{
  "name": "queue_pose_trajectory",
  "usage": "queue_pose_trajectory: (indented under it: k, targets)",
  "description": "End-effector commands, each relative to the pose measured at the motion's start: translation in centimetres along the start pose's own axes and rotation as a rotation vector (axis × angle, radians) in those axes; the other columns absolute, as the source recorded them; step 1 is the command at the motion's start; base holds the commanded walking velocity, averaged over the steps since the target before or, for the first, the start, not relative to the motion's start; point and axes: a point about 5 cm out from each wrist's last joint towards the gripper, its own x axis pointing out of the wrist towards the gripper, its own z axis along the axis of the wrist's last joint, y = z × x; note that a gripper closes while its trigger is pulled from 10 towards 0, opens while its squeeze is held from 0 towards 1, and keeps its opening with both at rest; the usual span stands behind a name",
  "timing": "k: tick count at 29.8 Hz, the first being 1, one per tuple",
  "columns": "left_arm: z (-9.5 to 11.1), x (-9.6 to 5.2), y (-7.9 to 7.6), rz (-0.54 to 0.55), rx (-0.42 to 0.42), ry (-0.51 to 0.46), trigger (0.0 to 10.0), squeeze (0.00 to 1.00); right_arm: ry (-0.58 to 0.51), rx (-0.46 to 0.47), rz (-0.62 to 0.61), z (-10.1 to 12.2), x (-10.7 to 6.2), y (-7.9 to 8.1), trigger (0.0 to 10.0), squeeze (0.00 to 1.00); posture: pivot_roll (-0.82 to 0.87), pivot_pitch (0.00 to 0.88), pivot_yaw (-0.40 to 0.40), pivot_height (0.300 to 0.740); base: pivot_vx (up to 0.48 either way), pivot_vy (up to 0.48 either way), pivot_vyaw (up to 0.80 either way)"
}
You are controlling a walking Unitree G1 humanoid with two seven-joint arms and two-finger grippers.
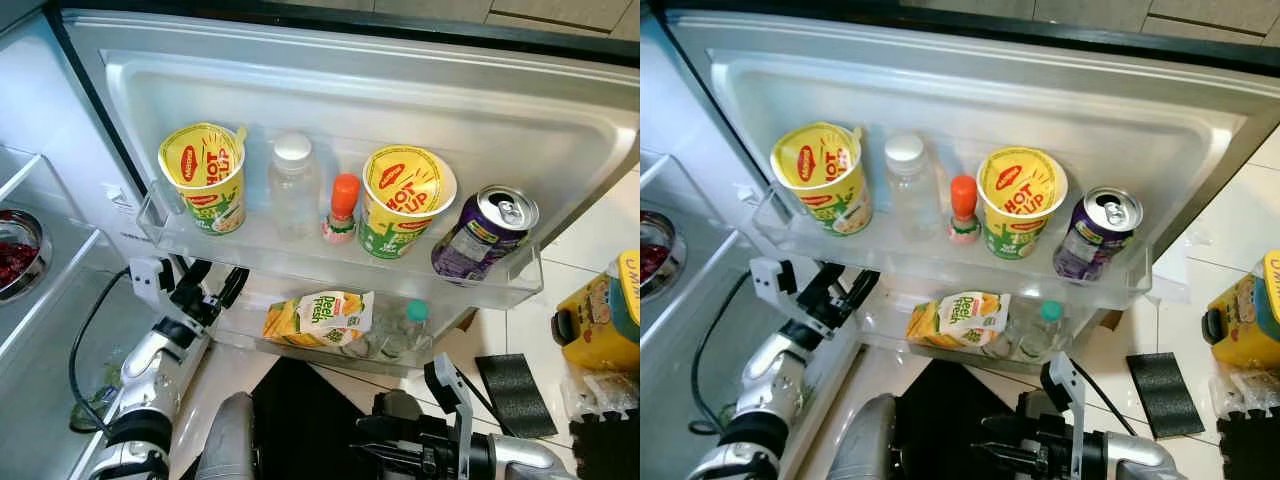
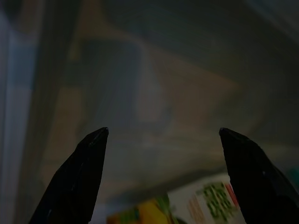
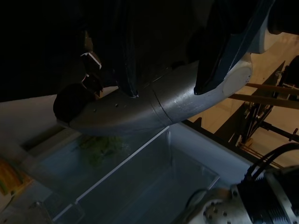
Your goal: Restocking fridge
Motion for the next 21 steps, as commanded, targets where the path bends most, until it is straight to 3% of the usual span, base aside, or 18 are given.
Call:
queue_pose_trajectory:
  k: [1, 2, 4, 6, 7, 10, 11, 16, 21]
  targets:
    - [0.2, -0.7, 0.4, -0.003, 0.014, 0.019, 10.0, 0.0, 0.001, 0.022, -0.005, -0.6, -0.1, 0.1, 10.0, 0.0, -0.14, 0.231, 0.004, 0.608, 0.0, 0.0, 0.0]
    - [-0.1, -1.6, 0.7, 0.006, 0.005, 0.042, 10.0, 0.0, -0.001, 0.018, -0.007, -0.5, -0.1, -0.1, 10.0, 0.0, -0.13, 0.222, 0.004, 0.608, 0.0, 0.0, 0.0]
    - [-0.1, -1.6, 0.7, 0.006, 0.005, 0.042, 10.0, 0.0, -0.001, 0.018, -0.007, -0.5, -0.1, -0.1, 10.0, 0.0, -0.13, 0.222, 0.004, 0.608, 0.0, 0.0, 0.0]
    - [-0.9, -4.1, 1.3, 0.048, -0.03, 0.091, 10.0, 0.0, -0.01, 0.007, -0.015, -0.2, 0.1, -0.6, 10.0, 0.0, -0.12, 0.205, 0.007, 0.608, 0.0, 0.0, 0.0]
    - [-0.9, -4.1, 1.3, 0.048, -0.03, 0.091, 10.0, 0.0, -0.01, 0.007, -0.015, -0.2, 0.1, -0.6, 10.0, 0.0, -0.12, 0.205, 0.007, 0.608, 0.0, 0.0, 0.0]
    - [-1.8, -6.6, 1.5, 0.09, -0.074, 0.137, 10.0, 0.0, -0.02, -0.001, -0.024, 0.1, 0.3, -1.0, 10.0, 0.0, -0.11, 0.191, 0.009, 0.608, 0.0, 0.0, 0.0]
    - [-1.8, -6.6, 1.5, 0.09, -0.074, 0.137, 10.0, 0.0, -0.02, -0.001, -0.024, 0.1, 0.3, -1.0, 10.0, 0.0, -0.11, 0.191, 0.009, 0.608, 0.0, 0.0, 0.0]
    - [-2.9, -9.3, 1.6, 0.144, -0.131, 0.188, 10.0, 0.0, -0.03, -0.011, -0.03, 0.6, 0.7, -1.6, 10.0, 0.0, -0.11, 0.178, 0.009, 0.608, 0.0, 0.0, 0.0]
    - [-3.6, -10.3, 1.5, 0.168, -0.156, 0.218, 10.0, 0.0, -0.034, -0.017, -0.029, 0.8, 1.0, -1.8, 10.0, 0.0, -0.1, 0.167, 0.008, 0.608, 0.0, 0.0, 0.0]
